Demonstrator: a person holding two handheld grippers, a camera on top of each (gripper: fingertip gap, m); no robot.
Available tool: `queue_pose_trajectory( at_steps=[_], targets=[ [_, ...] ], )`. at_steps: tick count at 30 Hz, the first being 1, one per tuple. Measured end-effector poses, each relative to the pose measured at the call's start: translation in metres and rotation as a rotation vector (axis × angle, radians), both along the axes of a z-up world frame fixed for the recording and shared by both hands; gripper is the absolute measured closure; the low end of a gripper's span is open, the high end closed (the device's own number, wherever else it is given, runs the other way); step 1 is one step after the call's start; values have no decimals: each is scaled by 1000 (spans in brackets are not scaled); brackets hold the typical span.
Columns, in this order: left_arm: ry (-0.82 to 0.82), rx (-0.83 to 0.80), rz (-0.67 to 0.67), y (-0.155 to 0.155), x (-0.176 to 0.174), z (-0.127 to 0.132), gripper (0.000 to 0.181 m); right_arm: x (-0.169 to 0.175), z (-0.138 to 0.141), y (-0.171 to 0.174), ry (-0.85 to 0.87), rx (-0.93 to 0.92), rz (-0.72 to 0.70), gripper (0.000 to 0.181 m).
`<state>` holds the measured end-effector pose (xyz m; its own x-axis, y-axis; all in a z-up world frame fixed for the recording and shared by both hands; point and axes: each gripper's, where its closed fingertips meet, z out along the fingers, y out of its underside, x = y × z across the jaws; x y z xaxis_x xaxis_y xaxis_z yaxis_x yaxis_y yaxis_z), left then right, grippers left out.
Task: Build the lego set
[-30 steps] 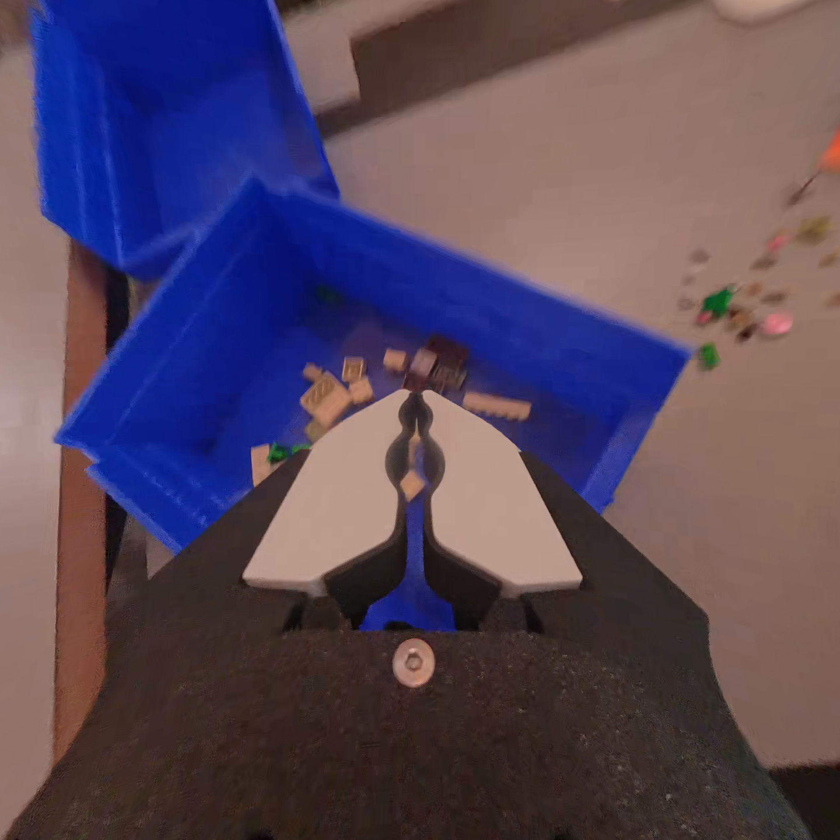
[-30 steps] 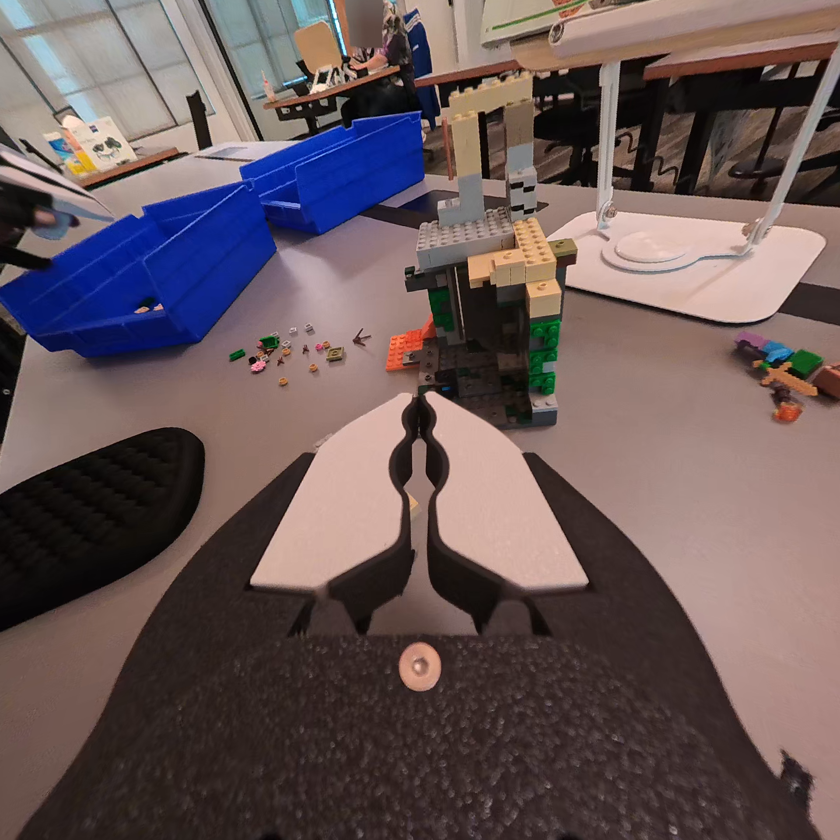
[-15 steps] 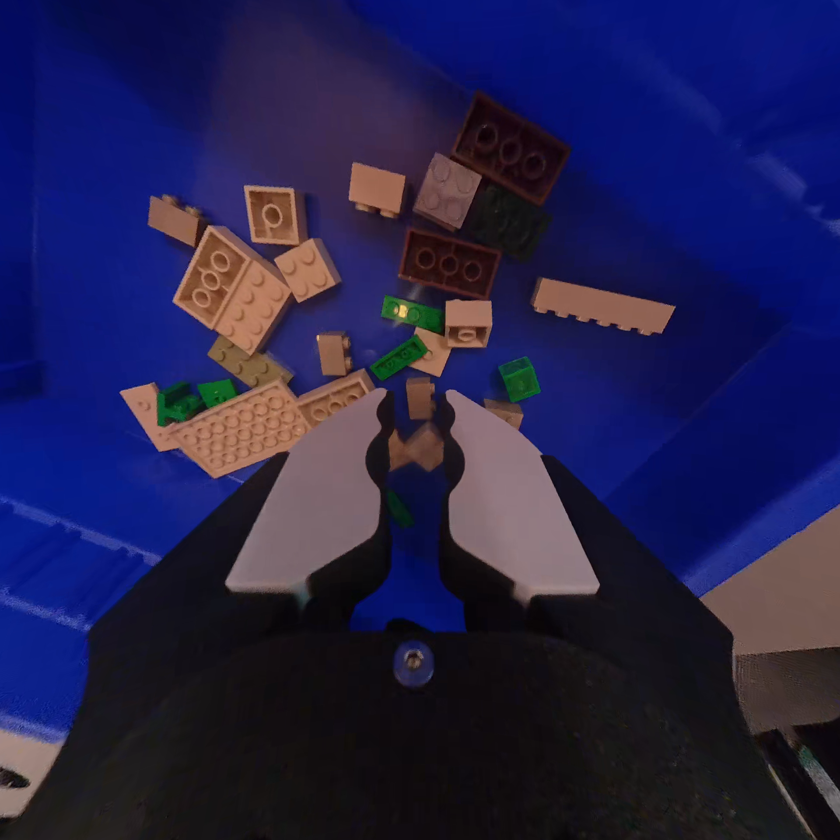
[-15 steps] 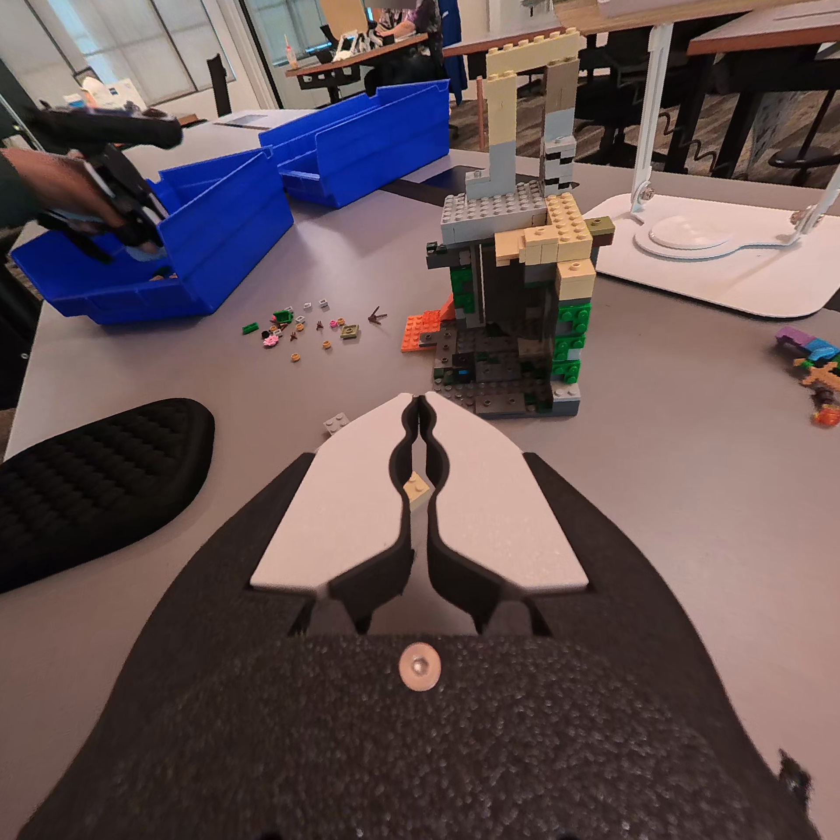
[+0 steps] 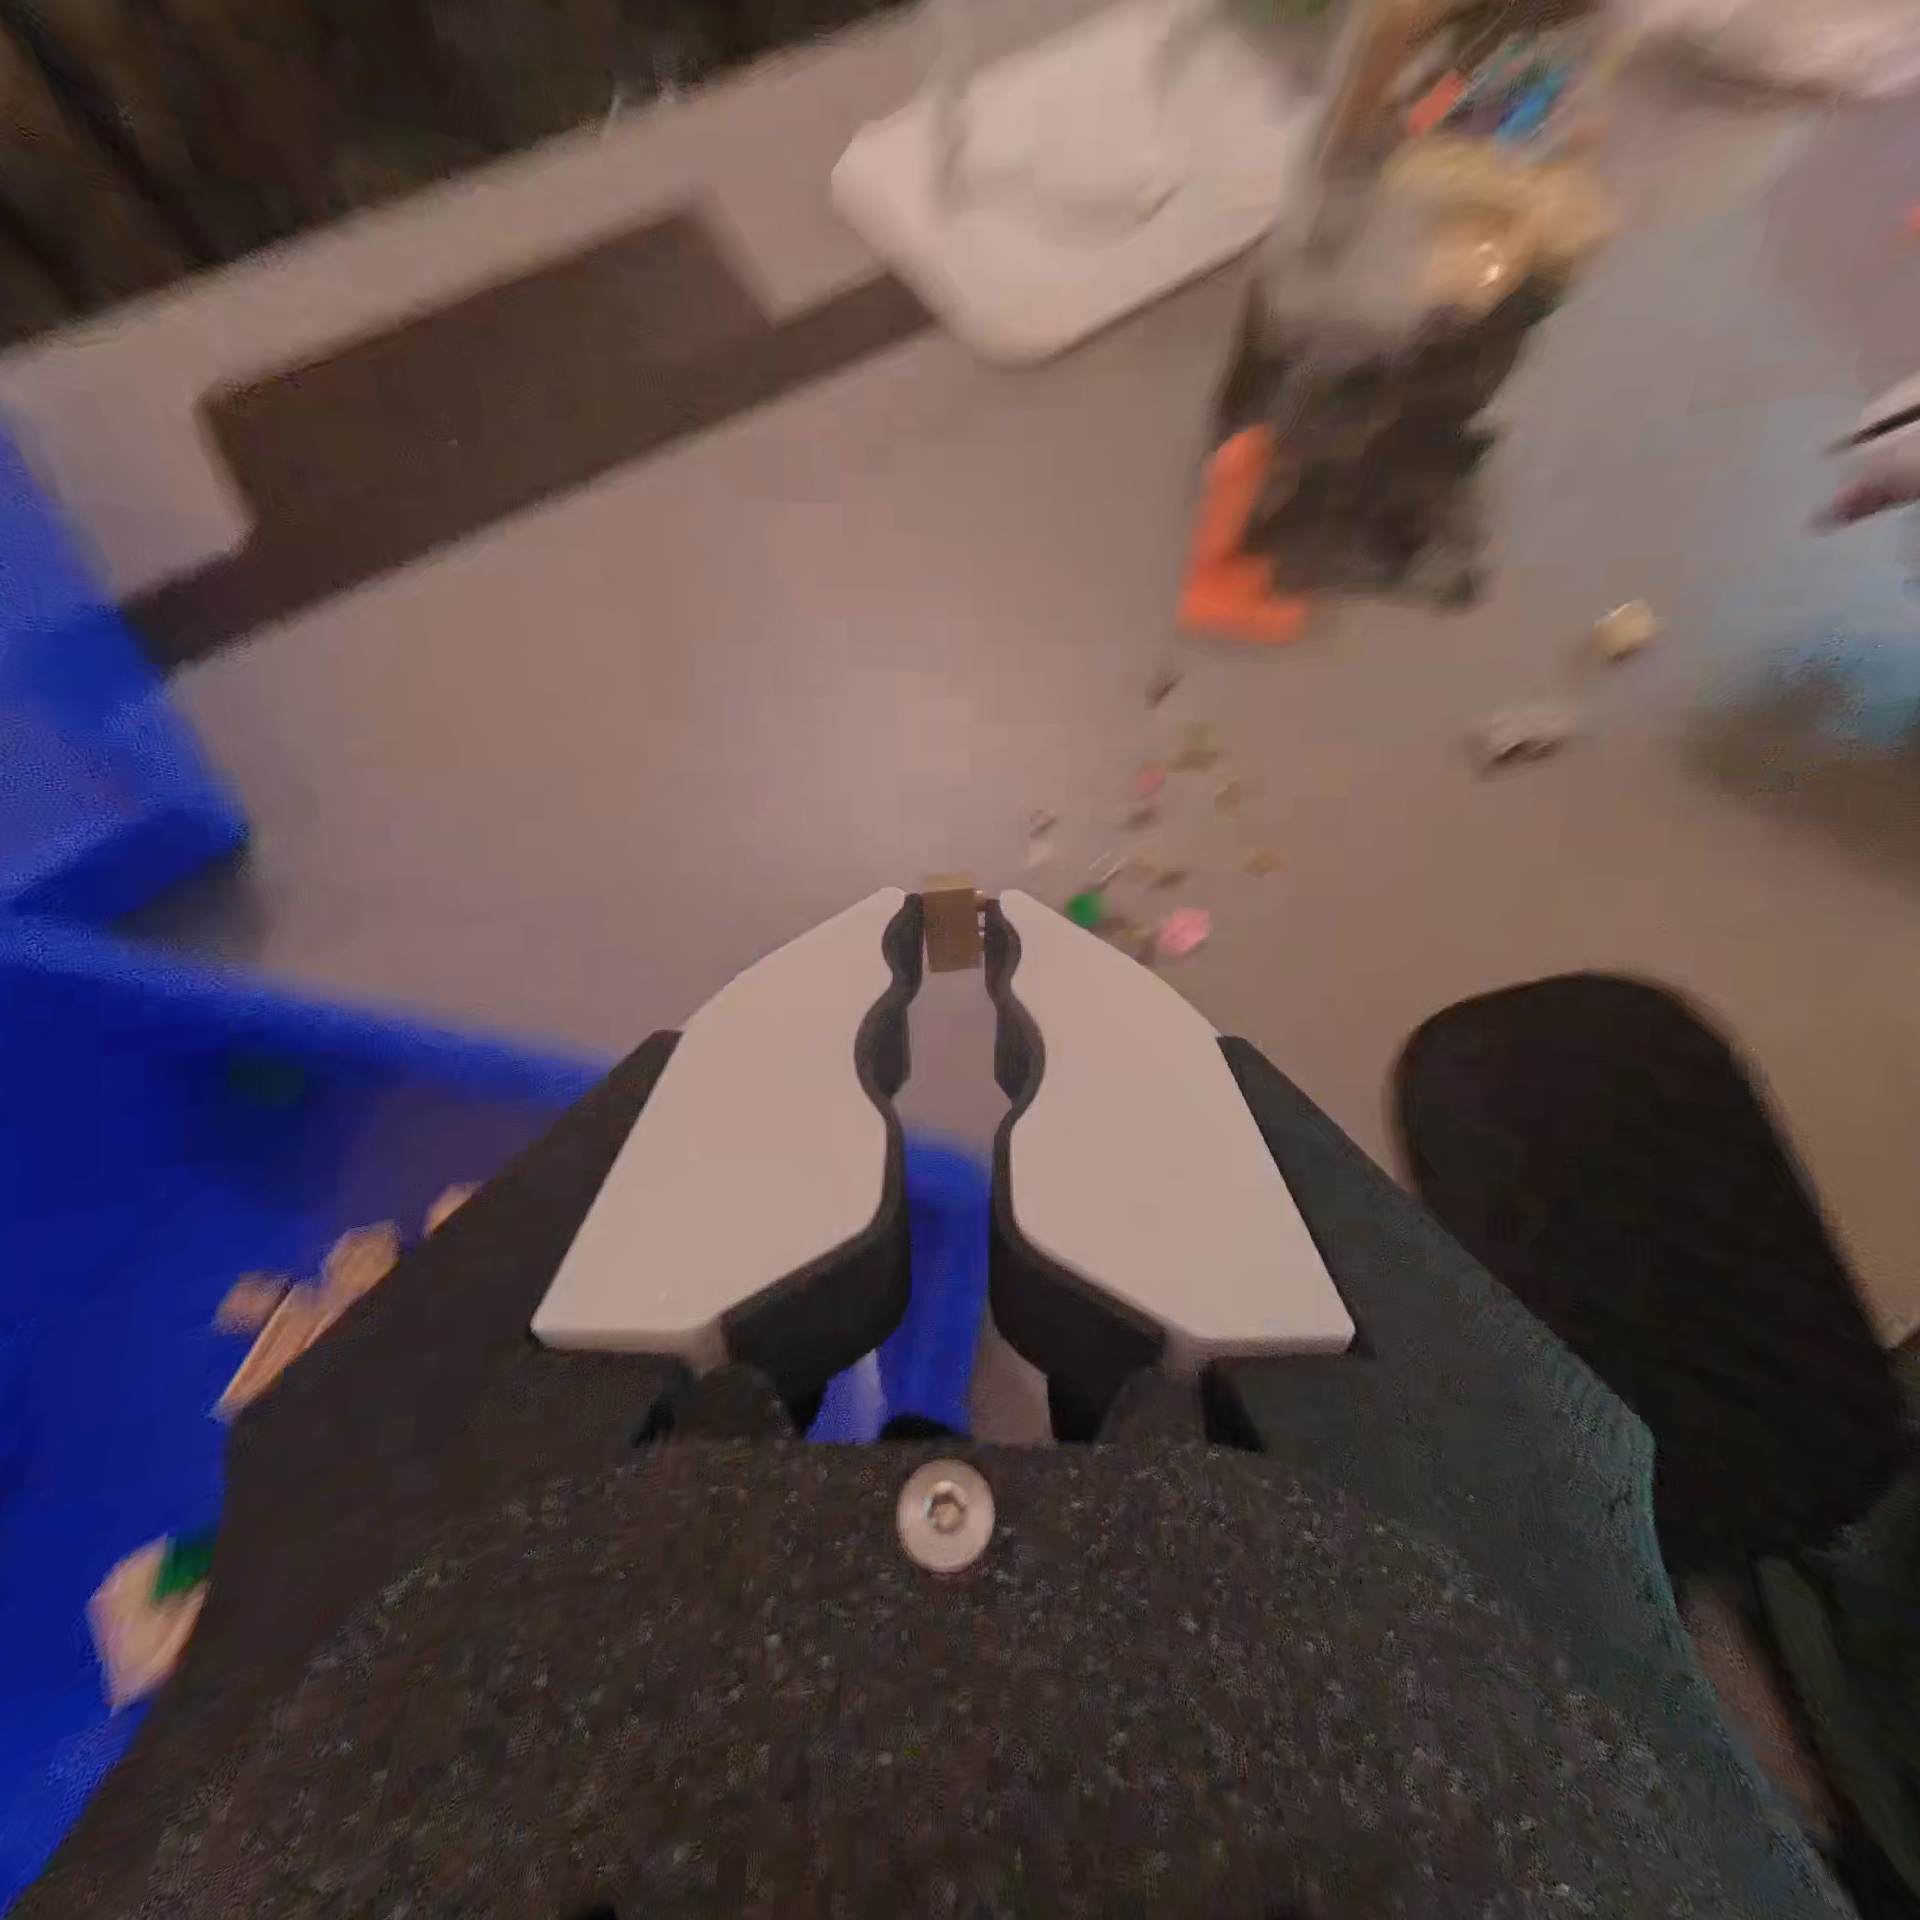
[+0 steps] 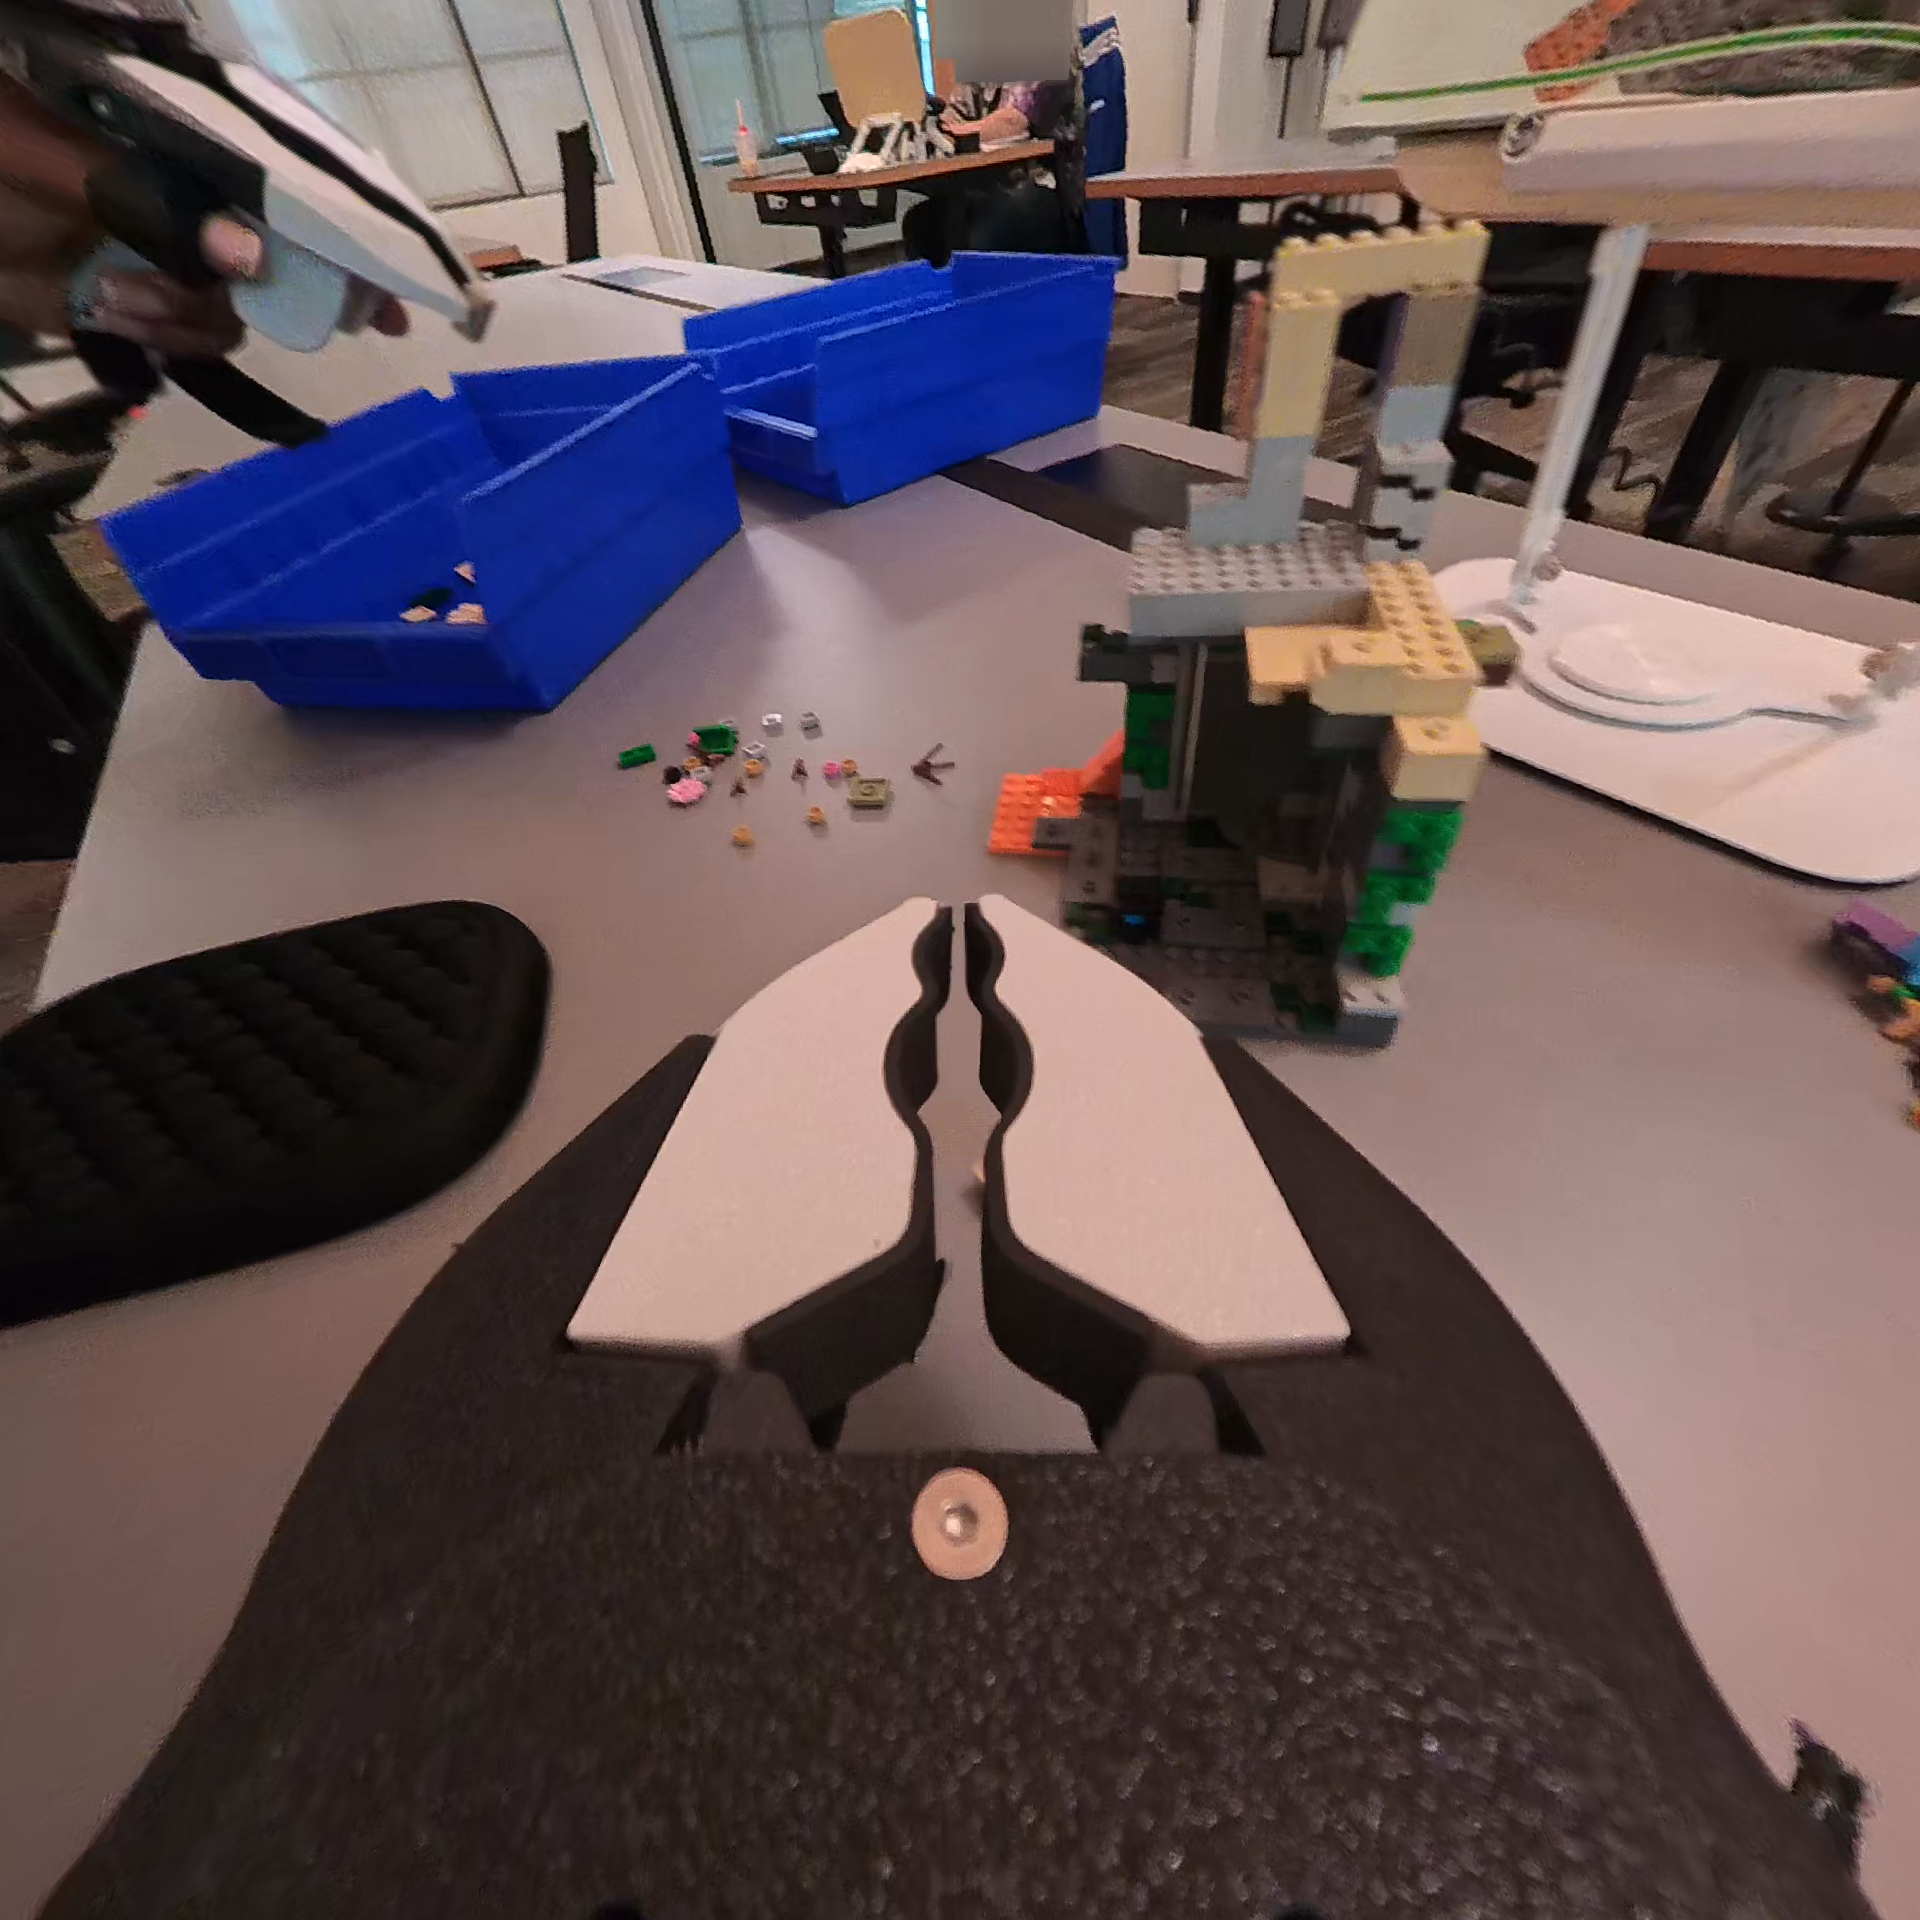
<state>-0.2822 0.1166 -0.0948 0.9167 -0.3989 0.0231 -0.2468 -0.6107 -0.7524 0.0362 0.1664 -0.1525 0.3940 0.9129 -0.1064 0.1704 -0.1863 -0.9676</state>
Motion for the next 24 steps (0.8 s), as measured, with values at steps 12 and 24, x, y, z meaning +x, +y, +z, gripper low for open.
queue_pose_trajectory(
  at_steps=[12, 24],
  targets=[
    [69, 450, -448, 2, 259, -13, 170, -39, 55, -52, 279, -380, 191, 162],
    [323, 598, -550, -4, 302, -33, 170, -27, 27, -58, 206, -554, 244, 173]
  ],
)
